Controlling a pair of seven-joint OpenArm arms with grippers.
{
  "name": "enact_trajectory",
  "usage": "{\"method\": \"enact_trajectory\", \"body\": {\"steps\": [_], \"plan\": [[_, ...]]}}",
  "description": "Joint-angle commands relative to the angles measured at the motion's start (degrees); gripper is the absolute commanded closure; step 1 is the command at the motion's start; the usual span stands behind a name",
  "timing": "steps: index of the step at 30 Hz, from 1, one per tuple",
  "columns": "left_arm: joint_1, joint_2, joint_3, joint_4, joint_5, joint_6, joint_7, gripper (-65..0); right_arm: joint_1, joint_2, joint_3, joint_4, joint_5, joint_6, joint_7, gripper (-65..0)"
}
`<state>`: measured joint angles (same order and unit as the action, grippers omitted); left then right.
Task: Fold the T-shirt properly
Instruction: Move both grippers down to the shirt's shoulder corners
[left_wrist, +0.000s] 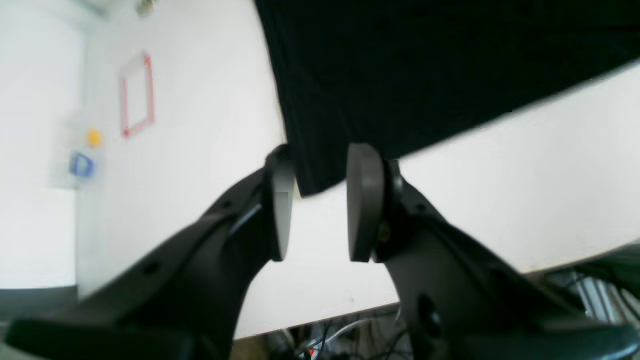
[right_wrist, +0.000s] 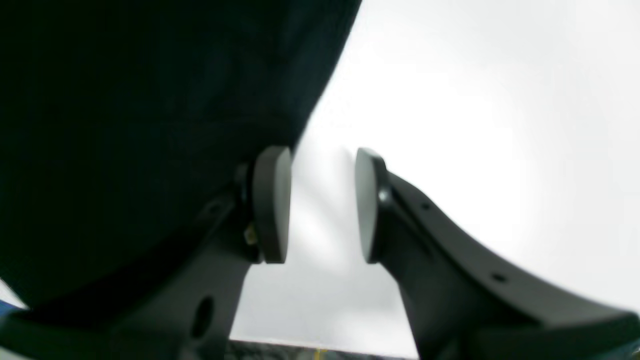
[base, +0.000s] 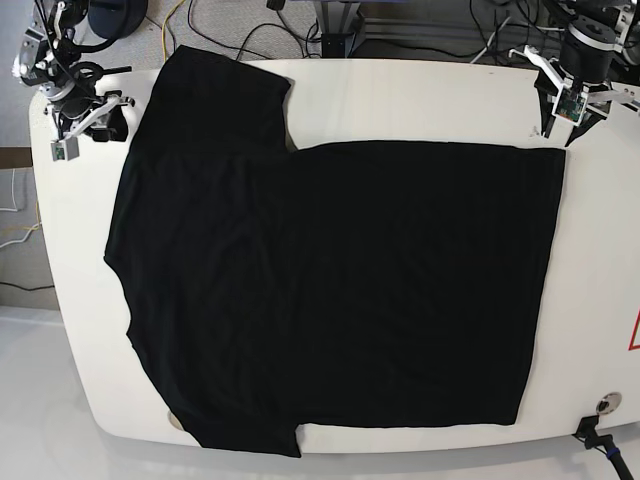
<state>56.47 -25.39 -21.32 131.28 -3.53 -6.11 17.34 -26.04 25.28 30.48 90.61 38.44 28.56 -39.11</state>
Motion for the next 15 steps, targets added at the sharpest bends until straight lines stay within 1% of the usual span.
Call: {"method": "enact_trajectory", "body": {"steps": [1, 3, 4, 6, 8, 11, 15], "plan": [[-2.83, -4.23, 1.23, -1.07, -2.88, 0.26, 0.34, -16.7, 1.47, 0.91, -1.57, -0.25, -3.31, -0.11, 0.95, -21.5], [-4.58, -6.11, 1.81, -2.66, -4.5, 0.07, 0.29, -17.1, 2.09, 0.94, -2.43, -0.58, -5.39, -0.04, 0.87, -21.5], [-2.36, -3.79, 0.28, -0.38, -2.77, -0.93, 1.13, -16.8, 1.74, 0.26, -1.67, -0.78, -2.84, 2.69, 0.36, -20.9], [-2.07, -3.68, 0.07, -0.3, -2.58, -0.99, 1.4, -17.2, 1.96, 0.22, -2.33, -1.36, -2.96, 4.53, 0.18, -20.6], [-1.91, -3.57, 0.06, -0.31, -2.48, -0.9, 1.35, -17.9, 2.2, 0.12, -2.86, -1.57, -3.28, 5.56, 0.13, -20.6], [-2.96, -3.47, 0.21, -2.31, -3.25, -1.16, 1.81, -18.9, 2.35, 0.08, -4.16, -1.73, -3.33, 5.63, -0.44, -20.4], [-7.86, -3.41, 0.0, -7.9, -5.29, -1.69, 2.86, -20.0, 3.08, -0.11, -6.66, -1.61, -3.58, 5.03, -0.65, -18.7]]}}
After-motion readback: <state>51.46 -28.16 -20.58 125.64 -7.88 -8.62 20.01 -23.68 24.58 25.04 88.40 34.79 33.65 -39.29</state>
